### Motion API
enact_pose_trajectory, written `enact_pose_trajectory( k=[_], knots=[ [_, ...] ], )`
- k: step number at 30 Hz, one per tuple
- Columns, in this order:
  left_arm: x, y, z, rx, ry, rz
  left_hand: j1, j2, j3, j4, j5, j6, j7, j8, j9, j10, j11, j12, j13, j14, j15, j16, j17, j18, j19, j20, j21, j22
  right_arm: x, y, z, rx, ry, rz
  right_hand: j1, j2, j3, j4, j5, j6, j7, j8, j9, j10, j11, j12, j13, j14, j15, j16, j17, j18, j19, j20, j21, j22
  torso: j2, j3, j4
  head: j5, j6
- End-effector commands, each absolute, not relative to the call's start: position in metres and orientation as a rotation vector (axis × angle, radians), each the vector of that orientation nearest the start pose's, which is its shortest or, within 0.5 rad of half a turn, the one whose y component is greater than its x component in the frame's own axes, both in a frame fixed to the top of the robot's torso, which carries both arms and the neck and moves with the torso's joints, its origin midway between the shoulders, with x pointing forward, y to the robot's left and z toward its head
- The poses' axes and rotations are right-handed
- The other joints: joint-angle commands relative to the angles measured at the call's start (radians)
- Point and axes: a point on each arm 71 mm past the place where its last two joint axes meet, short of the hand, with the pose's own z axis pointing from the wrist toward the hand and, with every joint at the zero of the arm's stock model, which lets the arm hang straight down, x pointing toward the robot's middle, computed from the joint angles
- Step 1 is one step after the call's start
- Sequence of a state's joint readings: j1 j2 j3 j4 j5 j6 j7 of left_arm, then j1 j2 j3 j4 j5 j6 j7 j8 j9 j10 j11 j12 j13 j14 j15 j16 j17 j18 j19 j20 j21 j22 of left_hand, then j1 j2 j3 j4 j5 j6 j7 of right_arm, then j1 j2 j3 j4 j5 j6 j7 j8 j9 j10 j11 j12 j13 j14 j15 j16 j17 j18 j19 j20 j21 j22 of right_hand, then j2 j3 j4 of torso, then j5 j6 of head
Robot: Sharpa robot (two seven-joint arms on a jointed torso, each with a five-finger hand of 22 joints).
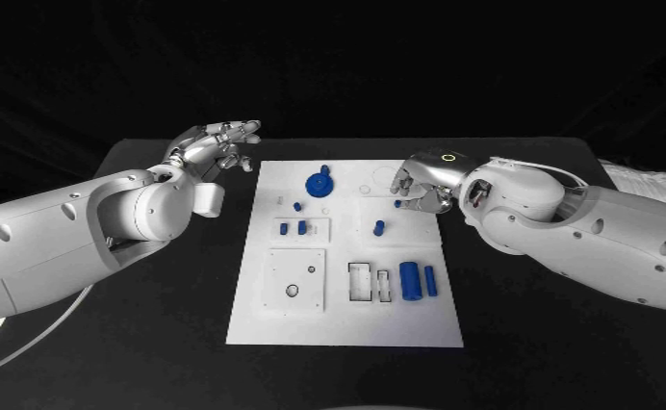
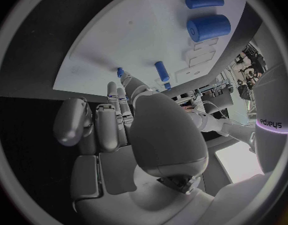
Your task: Assemble the parts on the task board
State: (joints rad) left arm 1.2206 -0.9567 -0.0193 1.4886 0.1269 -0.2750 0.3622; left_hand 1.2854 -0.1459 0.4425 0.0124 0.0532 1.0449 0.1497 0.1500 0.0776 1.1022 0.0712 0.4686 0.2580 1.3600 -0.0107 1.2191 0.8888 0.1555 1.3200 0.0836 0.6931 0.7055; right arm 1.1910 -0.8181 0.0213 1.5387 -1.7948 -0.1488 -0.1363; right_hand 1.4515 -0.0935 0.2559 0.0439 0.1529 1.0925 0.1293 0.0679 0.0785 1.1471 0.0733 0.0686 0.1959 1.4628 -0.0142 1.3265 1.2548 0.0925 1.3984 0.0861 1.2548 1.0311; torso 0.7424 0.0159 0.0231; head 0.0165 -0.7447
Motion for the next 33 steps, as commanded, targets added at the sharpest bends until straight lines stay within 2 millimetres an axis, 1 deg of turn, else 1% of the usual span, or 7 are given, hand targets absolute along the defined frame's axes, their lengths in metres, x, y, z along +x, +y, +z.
enact_pose_trajectory(
  k=[1,8,12,16,21,30,33],
  knots=[
    [0.498,0.278,-0.165,-1.288,1.294,-1.515,0.004,0.008,-0.006,-0.003,0.002,-0.008,0.003,0.004,-0.001,-0.01,-0.002,0.006,0.002,-0.006,-0.001,-0.003,0.0,0.015,-0.003,0.004,-0.006,-0.001,0.485,-0.177,-0.176,-0.55,1.667,0.416,-0.004,-0.007,0.013,0.0,-0.008,0.012,0.0,0.001,0.002,0.007,-0.003,-0.003,-0.009,0.054,-0.004,-0.003,-0.001,0.009,0.003,-0.002,0.001,-0.002,0.0,0.0,0.0002,0.001,-0.004],
    [0.497,0.276,-0.165,-1.287,1.304,-1.515,0.005,0.009,-0.009,-0.005,0.002,-0.015,0.006,0.005,-0.002,-0.021,0.001,0.014,0.005,-0.006,0.001,-0.002,-0.001,0.016,-0.002,0.005,-0.009,-0.003,0.484,-0.173,-0.182,-0.571,1.684,0.401,-0.017,-0.017,0.048,-0.001,-0.012,0.026,-0.005,0.001,0.003,0.02,-0.008,-0.003,-0.031,0.053,-0.011,-0.002,-0.004,0.009,0.003,-0.009,0.0,-0.003,0.0,0.0006,0.0003,0.005,-0.007],
    [0.497,0.276,-0.165,-1.289,1.308,-1.512,0.006,0.011,-0.011,-0.005,0.002,-0.021,0.008,0.004,-0.003,-0.029,0.003,0.019,0.007,-0.006,0.003,-0.001,-0.001,0.015,-0.002,0.006,-0.01,-0.004,0.484,-0.171,-0.183,-0.574,1.675,0.389,-0.023,-0.017,0.065,-0.001,-0.016,0.032,-0.006,0.001,0.004,0.026,-0.009,-0.003,-0.039,0.053,-0.013,-0.002,-0.005,0.009,0.004,-0.011,0.0,-0.003,-0.001,0.0006,-0.0013,0.008,-0.007],
    [0.497,0.276,-0.165,-1.287,1.314,-1.509,0.007,0.011,-0.012,-0.006,0.002,-0.025,0.009,0.005,-0.003,-0.035,0.004,0.023,0.008,-0.006,0.004,0.001,0.0,0.015,-0.001,0.007,-0.01,-0.003,0.484,-0.17,-0.183,-0.577,1.661,0.372,-0.034,-0.021,0.093,-0.002,-0.036,0.037,-0.005,-0.001,0.004,0.032,-0.009,-0.004,-0.053,0.053,-0.013,0.0,-0.005,0.009,0.004,-0.012,0.0,-0.003,-0.001,0.0009,-0.0001,0.006,-0.008],
    [0.497,0.276,-0.165,-1.288,1.32,-1.506,0.008,0.013,-0.013,-0.006,0.002,-0.031,0.011,0.005,-0.004,-0.043,0.006,0.028,0.01,-0.006,0.005,0.002,-0.001,0.016,-0.002,0.008,-0.013,-0.006,0.484,-0.167,-0.184,-0.583,1.649,0.364,-0.04,-0.022,0.117,-0.003,-0.047,0.042,-0.004,-0.001,0.005,0.035,-0.008,-0.004,-0.064,0.053,-0.009,0.001,-0.006,0.008,0.005,-0.01,0.0,-0.002,0.0,0.0012,0.0004,0.007,-0.01],
    [0.496,0.276,-0.166,-1.292,1.328,-1.5,0.008,0.015,-0.015,-0.006,0.002,-0.036,0.013,0.006,-0.004,-0.051,0.008,0.033,0.012,-0.006,0.006,0.002,-0.002,0.016,-0.001,0.009,-0.015,-0.007,0.484,-0.164,-0.186,-0.588,1.646,0.368,-0.046,-0.014,0.163,-0.011,-0.052,0.06,-0.002,0.003,0.009,0.05,-0.005,-0.001,-0.077,0.053,-0.003,0.005,-0.005,0.008,0.006,-0.005,0.002,0.001,0.0,0.001,-0.0001,0.009,-0.013],
    [0.496,0.276,-0.166,-1.292,1.331,-1.497,0.008,0.015,-0.016,-0.007,0.002,-0.038,0.013,0.006,-0.004,-0.054,0.008,0.035,0.012,-0.006,0.007,0.003,-0.002,0.016,-0.002,0.009,-0.016,-0.008,0.484,-0.164,-0.188,-0.592,1.656,0.364,-0.047,-0.003,0.183,-0.015,-0.061,0.073,-0.005,0.007,0.013,0.063,-0.009,0.002,-0.08,0.053,-0.005,0.007,-0.003,0.008,0.007,-0.006,0.004,0.005,0.0,0.0014,-0.0005,0.009,-0.015]
  ],
)
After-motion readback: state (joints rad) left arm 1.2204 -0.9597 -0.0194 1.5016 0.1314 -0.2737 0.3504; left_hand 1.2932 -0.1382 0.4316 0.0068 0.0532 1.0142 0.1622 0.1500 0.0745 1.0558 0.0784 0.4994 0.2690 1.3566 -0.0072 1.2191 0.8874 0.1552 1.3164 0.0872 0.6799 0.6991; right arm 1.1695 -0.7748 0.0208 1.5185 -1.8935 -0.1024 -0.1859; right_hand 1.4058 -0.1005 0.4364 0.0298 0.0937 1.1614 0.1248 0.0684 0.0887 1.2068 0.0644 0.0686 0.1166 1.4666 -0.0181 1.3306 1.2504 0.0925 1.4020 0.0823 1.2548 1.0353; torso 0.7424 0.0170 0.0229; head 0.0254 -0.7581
